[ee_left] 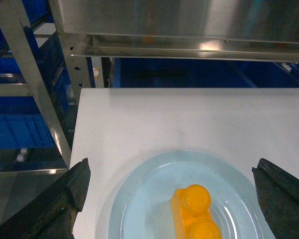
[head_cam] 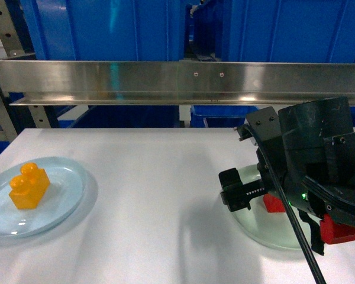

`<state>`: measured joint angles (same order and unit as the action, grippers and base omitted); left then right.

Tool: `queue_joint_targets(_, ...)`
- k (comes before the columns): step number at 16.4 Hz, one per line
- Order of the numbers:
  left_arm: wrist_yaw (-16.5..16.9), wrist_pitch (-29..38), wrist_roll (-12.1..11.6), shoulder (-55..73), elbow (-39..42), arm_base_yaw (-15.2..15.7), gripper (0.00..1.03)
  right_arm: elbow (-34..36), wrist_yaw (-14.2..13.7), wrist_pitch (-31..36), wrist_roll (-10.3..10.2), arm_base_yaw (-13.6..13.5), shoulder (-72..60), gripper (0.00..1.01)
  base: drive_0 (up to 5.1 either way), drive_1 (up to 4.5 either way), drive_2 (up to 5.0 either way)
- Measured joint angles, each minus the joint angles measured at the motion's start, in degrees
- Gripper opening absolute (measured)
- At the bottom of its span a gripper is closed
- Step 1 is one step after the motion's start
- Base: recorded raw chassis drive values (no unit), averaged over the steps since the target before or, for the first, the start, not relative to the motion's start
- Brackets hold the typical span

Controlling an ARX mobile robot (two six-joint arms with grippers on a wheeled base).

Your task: Sort and place red and yellow blocks in left bins

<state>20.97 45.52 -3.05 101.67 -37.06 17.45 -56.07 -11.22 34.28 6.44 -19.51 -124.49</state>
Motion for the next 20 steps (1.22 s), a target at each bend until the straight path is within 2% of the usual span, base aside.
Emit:
queue_joint_targets(3, 0.0, 0.0, 0.0, 0.0, 0.0, 0.0, 0.98, -1.4, -2.3, -0.2, -1.0, 0.1, -2.9, 0.98, 0.0, 0.00, 0.0)
queue_joint_targets(6, 0.0, 0.0, 0.0, 0.0, 0.0, 0.0, 0.98, -1.4, -3.6, 0.3, -1.6, 1.5, -4.5, 0.98, 0.0, 0.00, 0.0)
queue_joint_targets(8, 0.0, 0.0, 0.0, 0.0, 0.0, 0.0, 0.98, -0.9, -3.8, 1.0, -2.6, 3.1, -4.7, 0.98, 0.0, 0.00, 0.0)
queue_joint_targets(14, 0.0, 0.0, 0.0, 0.0, 0.0, 0.0, 0.98, -0.2, -3.7, 1.7, -3.1, 3.5, -5.0, 0.98, 0.0, 0.00, 0.0)
queue_joint_targets(15, 0.0, 0.0, 0.0, 0.0, 0.0, 0.0, 0.98, -0.1, -3.6, 1.7, -3.7, 3.6, -5.1, 0.98, 0.0, 0.00, 0.0)
queue_joint_targets(16, 0.0, 0.0, 0.0, 0.0, 0.0, 0.0, 0.98, 0.3, -3.4, 1.8, -6.5, 3.8, -5.6, 0.98, 0.0, 0.00, 0.0)
queue_joint_targets(17, 0.0, 0.0, 0.0, 0.0, 0.0, 0.0, 0.98, 0.2, -2.2, -0.6, -11.8, 3.9, -5.6, 0.77, 0.0, 0.00, 0.0)
queue_joint_targets(18, 0.0, 0.0, 0.0, 0.0, 0.0, 0.0, 0.98, 0.2, -1.1, -0.9, -14.4, 4.2, -5.6, 0.46, 0.0, 0.00, 0.0)
queue_joint_targets(19, 0.0, 0.0, 0.0, 0.0, 0.0, 0.0, 0.98, 1.0, -1.0, 0.4, -14.4, 4.6, -5.5, 0.30, 0.0, 0.00, 0.0)
queue_joint_targets(20, 0.0, 0.0, 0.0, 0.0, 0.0, 0.0, 0.98, 1.7, -1.0, 1.0, -14.3, 4.7, -5.0, 0.30, 0.0, 0.00, 0.0)
